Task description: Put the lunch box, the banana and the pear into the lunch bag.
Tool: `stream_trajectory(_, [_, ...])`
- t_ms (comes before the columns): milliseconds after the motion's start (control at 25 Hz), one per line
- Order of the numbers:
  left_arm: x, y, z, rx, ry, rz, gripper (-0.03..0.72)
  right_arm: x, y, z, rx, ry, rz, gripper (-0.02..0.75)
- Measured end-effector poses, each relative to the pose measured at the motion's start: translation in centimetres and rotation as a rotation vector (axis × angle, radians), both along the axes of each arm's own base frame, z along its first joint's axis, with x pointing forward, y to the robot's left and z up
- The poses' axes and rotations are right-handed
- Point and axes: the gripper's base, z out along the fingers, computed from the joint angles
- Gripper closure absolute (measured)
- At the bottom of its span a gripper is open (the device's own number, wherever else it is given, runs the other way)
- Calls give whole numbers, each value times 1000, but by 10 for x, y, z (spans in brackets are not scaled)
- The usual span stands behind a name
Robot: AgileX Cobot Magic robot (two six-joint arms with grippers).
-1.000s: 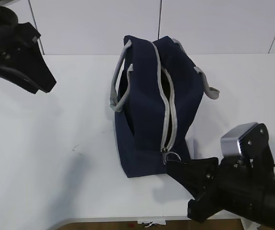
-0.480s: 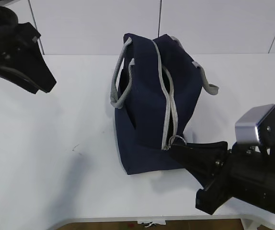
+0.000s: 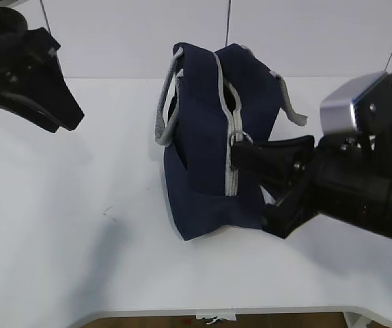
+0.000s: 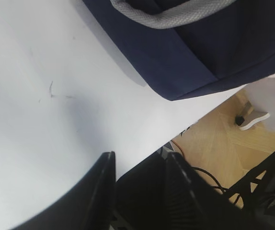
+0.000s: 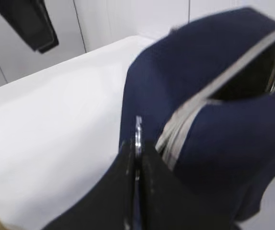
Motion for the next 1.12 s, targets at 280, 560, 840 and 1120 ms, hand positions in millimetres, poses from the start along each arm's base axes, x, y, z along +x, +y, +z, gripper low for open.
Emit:
stream_trajectory(280, [0,0,0,-4,1,0,418,22,6,34,-28,-21,-57,737])
stream_trajectory(560, [-1,-2,0,-9,3,-4,418,43,11,67,-14,6,-141,737])
stream_trajectory(840, [-12,-25,0,-9,2,-88,418,61,14,88,-4,53,-217,737])
stream_trajectory(1120, [-21,-55,3,-39,-84,-146,409,63,13,89,10,87,-243,737])
